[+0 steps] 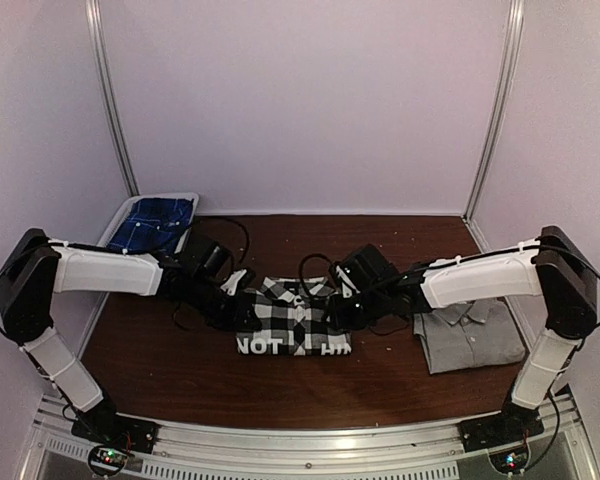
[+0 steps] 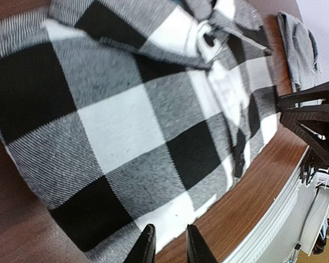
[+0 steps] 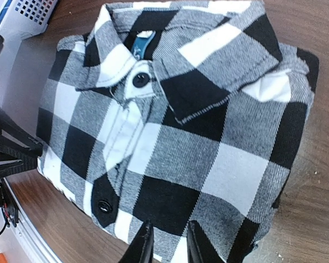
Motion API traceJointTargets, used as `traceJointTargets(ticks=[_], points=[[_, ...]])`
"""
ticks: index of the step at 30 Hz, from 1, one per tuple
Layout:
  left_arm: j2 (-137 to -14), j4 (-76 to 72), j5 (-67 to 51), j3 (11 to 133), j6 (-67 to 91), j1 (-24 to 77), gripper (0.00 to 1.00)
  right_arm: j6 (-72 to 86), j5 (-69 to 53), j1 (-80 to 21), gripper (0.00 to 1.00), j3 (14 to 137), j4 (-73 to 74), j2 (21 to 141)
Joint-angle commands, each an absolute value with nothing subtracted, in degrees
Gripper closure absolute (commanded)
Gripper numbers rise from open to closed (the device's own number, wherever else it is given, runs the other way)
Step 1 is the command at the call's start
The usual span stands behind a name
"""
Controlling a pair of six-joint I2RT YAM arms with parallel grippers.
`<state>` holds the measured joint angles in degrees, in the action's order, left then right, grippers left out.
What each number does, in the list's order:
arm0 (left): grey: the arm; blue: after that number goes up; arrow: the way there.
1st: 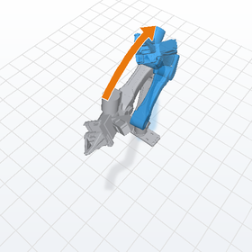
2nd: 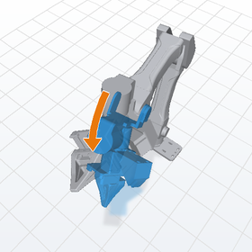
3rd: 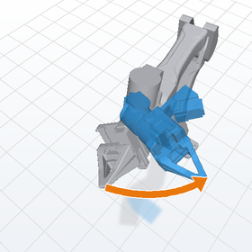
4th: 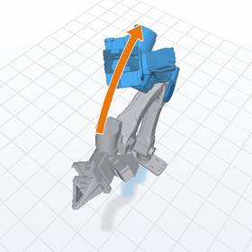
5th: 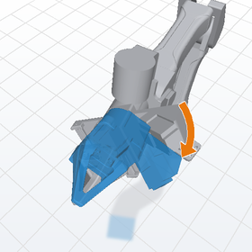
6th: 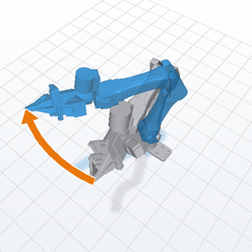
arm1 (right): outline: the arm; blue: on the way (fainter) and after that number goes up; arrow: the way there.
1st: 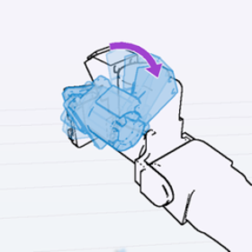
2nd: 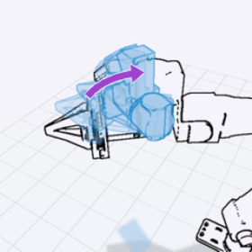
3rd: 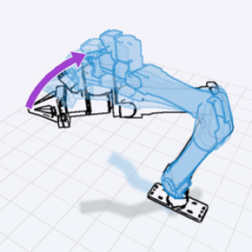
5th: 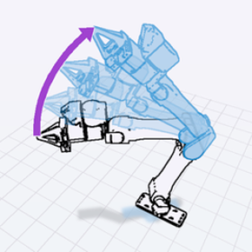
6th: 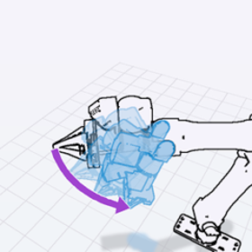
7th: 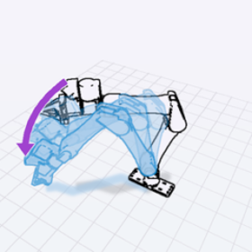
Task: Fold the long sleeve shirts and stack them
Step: Move the square-folded shirt to the center of the board, then smooth out the square-folded shirt at the center of the board.
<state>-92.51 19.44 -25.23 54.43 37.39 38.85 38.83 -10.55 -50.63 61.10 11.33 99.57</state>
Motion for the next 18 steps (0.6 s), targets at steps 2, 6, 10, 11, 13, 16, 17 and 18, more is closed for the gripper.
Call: traceJointTargets(ticks=[2,6,10,11,13,16,17,18], points=[[-95.9,12.5,-28.5,49.9,40.2,39.6,0.81,42.6,-12.2,-50.8,0.77,53.9,7.8,99.9],[-96.6,12.2,-28.3,47.2,40.6,39.7,0.82,43.6,-13.5,-50.8,0.78,51.2,6.2,100.3],[-95.6,14.5,-26.9,47.6,39.9,39.7,0.82,43.8,-13.1,-50.8,0.78,51.2,7.1,98.8],[-95.1,15.3,-26.5,48.2,39.7,39.7,0.82,43.7,-12.5,-50.9,0.78,51.5,7.5,98.2],[-93.9,16.3,-25.7,49.5,39.6,39.7,0.82,43.5,-11.7,-50.9,0.78,52.4,8.7,96.9],[-92.2,17.2,-24.6,51.4,39.7,39.1,0.82,42.9,-10.1,-50.9,0.78,54.6,10.9,95.6],[-91.9,17.2,-24.5,51.9,39.7,38.8,0.81,42.6,-9.5,-50.8,0.78,55.3,11.5,95.3],[-91.7,17.3,-24.3,52.3,39.8,38.4,0.81,42.4,-9.0,-50.7,0.78,56.1,11.9,95.3]])
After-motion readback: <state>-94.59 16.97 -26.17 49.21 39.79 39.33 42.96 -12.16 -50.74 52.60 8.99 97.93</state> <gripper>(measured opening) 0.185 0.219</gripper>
